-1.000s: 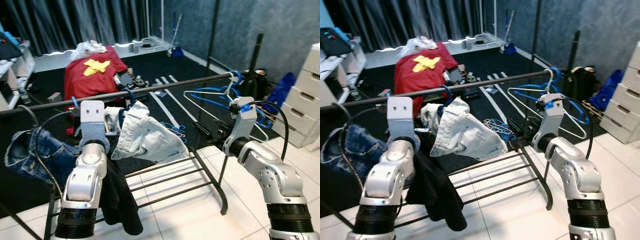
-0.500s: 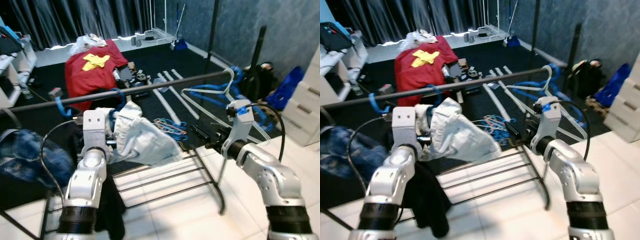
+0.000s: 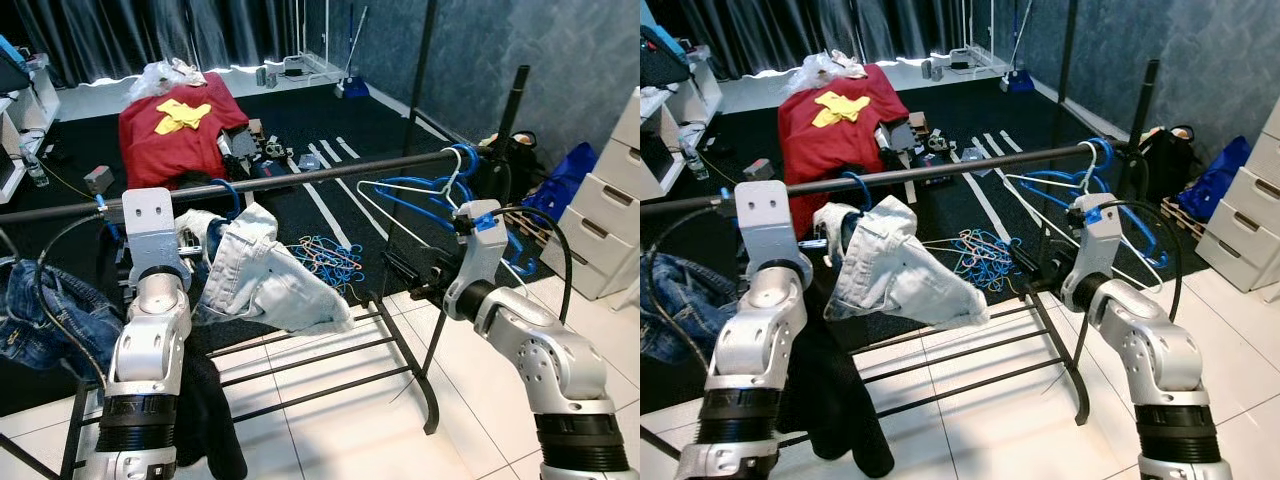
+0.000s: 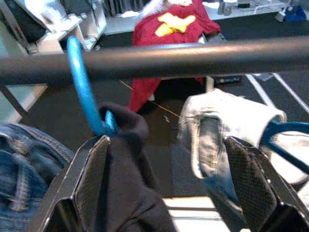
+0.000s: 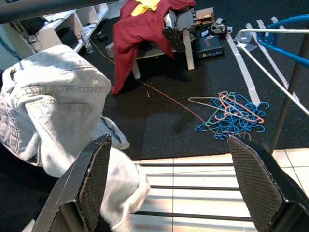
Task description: Hang hanger
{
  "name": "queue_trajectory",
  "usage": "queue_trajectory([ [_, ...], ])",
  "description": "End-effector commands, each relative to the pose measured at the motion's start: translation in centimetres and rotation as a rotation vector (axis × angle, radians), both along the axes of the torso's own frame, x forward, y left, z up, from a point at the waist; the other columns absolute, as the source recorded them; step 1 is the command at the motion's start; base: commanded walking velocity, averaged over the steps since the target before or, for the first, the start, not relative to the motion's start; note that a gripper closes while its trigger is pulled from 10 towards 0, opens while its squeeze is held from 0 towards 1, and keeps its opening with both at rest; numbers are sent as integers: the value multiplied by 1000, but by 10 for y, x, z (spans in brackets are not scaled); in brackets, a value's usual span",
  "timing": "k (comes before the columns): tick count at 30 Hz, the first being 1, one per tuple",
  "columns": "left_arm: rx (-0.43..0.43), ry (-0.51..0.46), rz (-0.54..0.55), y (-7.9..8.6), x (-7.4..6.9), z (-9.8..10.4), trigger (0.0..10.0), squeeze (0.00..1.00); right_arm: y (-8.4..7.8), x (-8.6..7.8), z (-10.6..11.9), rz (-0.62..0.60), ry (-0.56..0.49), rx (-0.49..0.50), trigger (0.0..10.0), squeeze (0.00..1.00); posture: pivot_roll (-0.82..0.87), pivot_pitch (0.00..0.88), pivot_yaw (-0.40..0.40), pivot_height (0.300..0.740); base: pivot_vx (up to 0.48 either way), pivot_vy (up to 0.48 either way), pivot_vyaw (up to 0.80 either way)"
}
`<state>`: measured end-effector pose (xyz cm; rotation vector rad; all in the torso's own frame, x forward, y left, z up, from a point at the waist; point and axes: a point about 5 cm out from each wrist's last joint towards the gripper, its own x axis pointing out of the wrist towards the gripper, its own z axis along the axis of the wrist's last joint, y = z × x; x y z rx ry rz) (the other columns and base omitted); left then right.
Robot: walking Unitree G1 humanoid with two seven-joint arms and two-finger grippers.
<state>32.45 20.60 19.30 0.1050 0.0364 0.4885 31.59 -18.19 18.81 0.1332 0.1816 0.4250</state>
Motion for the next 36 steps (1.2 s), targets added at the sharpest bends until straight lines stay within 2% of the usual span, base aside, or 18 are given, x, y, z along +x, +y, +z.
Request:
queue_trajectory([
  [1, 37, -15, 40, 9, -4, 4, 10000, 0, 4, -2, -1, 24, 6, 1, 10000, 0, -271, 0, 16, 740, 0, 0, 0],
  [6, 56, 43, 50, 12, -5, -12, 10000, 0, 5, -3, -2, 31, 13, -3, 10000, 0, -271, 0, 16, 740, 0, 0, 0],
  [7, 63, 100, 37, 10, -4, -25, 10000, 0, 5, -4, -2, 31, 15, -5, 10000, 0, -271, 0, 14, 740, 0, 0, 0],
  [8, 63, 100, 37, 10, -4, -25, 10000, 0, 5, -4, -2, 31, 15, -5, 10000, 0, -271, 0, 14, 740, 0, 0, 0],
  [9, 69, 199, -6, 3, -2, -45, 10000, 0, 5, -4, -2, 30, 17, -6, 10000, 0, -272, 0, 15, 740, 0, 0, 0],
  [10, 69, 199, -6, 3, -2, -45, 10000, 0, 5, -4, -2, 30, 17, -6, 10000, 0, -272, 0, 15, 740, 0, 0, 0],
  [14, 84, 329, -98, -11, 2, -70, 10000, 0, 4, -5, -2, 27, 18, -7, 10000, 0, -277, 0, 17, 740, 0, 0, 0],
  [15, 79, 356, -131, -16, 3, -76, 4392, 0, 4, -5, -2, 25, 17, -7, 10000, 0, -279, 0, 19, 740, 0, 0, 0],
  [16, 79, 356, -131, -16, 3, -76, 4392, 0, 4, -5, -2, 25, 17, -7, 10000, 0, -279, 0, 19, 740, 0, 0, 0],
  [17, 76, 360, -144, -18, 4, -76, 0, 0, 3, -5, -1, 23, 16, -7, 10000, 0, -281, 0, 20, 740, 0, 0, 0],
  [19, 76, 360, -144, -18, 4, -76, 0, 0, 3, -5, -1, 23, 16, -7, 10000, 0, -281, 0, 20, 740, 0, 0, 0],
  [25, 107, 326, -96, 3, 6, -63, 0, 0, 2, -4, 0, 12, 11, -4, 10000, 0, -276, 0, 20, 740, 0, 0, 0],
  [28, 176, 158, -37, 26, 6, -20, 0, 0, 4, -2, 0, 16, 11, -3, 10000, 0, -270, 0, 17, 740, 0, 0, 0],
  [30, 176, 158, -37, 26, 6, -20, 0, 0, 4, -2, 0, 16, 11, -3, 10000, 0, -270, 0, 17, 740, 0, 0, 0],
  [31, 195, 106, -36, 31, 5, -7, 0, 0, 5, -2, 0, 18, 12, -4, 10000, 0, -267, 0, 14, 740, 0, 0, 0],
  [33, 195, 106, -36, 31, 5, -7, 0, 0, 5, -2, 0, 18, 12, -4, 10000, 0, -267, 0, 14, 740, 0, 0, 0],
  [34, 243, 66, -51, 42, -1, 9, 0, 0, 5, -2, 0, 21, 13, -5, 10000, 0, -259, 0, 10, 740, 0, 0, 0],
  [36, 243, 66, -51, 42, -1, 9, 0, 0, 5, -2, 0, 21, 13, -5, 10000, 0, -259, 0, 10, 740, 0, 0, 0],
])
